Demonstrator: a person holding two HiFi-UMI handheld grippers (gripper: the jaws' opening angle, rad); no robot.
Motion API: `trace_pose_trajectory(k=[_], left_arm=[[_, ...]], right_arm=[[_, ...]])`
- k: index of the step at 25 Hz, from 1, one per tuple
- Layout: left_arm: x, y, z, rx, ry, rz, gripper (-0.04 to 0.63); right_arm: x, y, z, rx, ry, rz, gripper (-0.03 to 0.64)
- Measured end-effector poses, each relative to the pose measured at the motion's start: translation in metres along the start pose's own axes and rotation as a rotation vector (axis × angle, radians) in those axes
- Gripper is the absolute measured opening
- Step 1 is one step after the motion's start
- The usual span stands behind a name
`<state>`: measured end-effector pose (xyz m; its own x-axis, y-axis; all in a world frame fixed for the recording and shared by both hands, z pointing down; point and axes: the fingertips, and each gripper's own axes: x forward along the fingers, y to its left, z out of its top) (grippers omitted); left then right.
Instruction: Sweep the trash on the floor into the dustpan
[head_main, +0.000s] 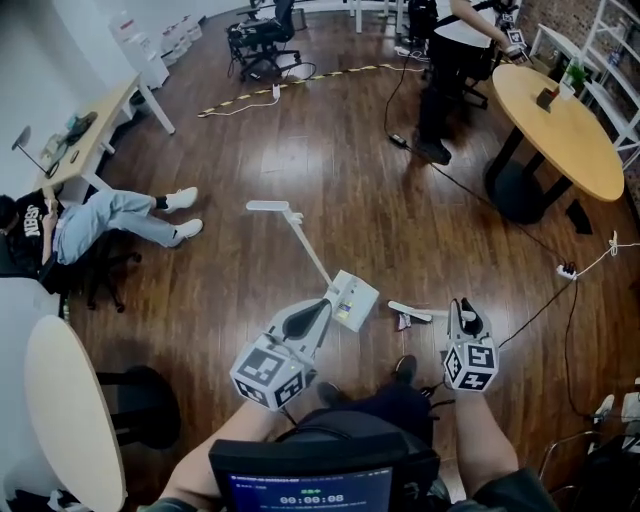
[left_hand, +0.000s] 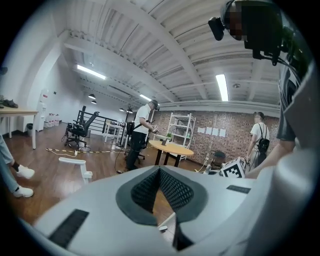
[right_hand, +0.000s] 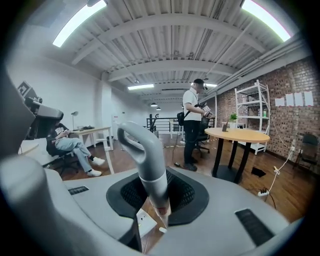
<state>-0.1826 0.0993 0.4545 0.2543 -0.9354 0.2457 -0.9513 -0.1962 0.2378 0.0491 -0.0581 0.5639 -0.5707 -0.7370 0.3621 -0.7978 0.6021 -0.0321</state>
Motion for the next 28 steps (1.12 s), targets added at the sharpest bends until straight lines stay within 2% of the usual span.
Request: trace_pose_trajectory(k=[4, 8, 15, 18, 23, 28], left_arm=[[0.003, -0.006, 0.004, 0.014, -0.008, -0.028, 0.015], [0.016, -0.022, 0.015, 0.024, -0.015, -0.018, 0.015], [0.066, -0.067, 0.026, 0.052, 0.012, -0.026, 0.017], [0.092, -0.089, 0.029, 0.054, 0.025, -0.031, 0.015], [0.145, -0.132, 0.034, 0.087, 0.044, -0.073, 0.015], [0.189, -0.164, 0.030, 0.098, 0.065, -0.102, 0.015]], right_arm=[[-0.005, -0.004, -0.002, 0.062, 0.006, -0.063, 0.097], [-0.014, -0.023, 0.001, 0.085, -0.008, -0.070, 0.098], [-0.012, -0.149, 0.009, 0.165, -0.041, -0.209, 0.087], [-0.022, -0.199, 0.019, 0.187, -0.062, -0.234, 0.084], [-0.059, -0.249, 0.036, 0.180, -0.131, -0.245, 0.084], [-0.093, -0.286, 0.041, 0.118, -0.167, -0.262, 0.084]])
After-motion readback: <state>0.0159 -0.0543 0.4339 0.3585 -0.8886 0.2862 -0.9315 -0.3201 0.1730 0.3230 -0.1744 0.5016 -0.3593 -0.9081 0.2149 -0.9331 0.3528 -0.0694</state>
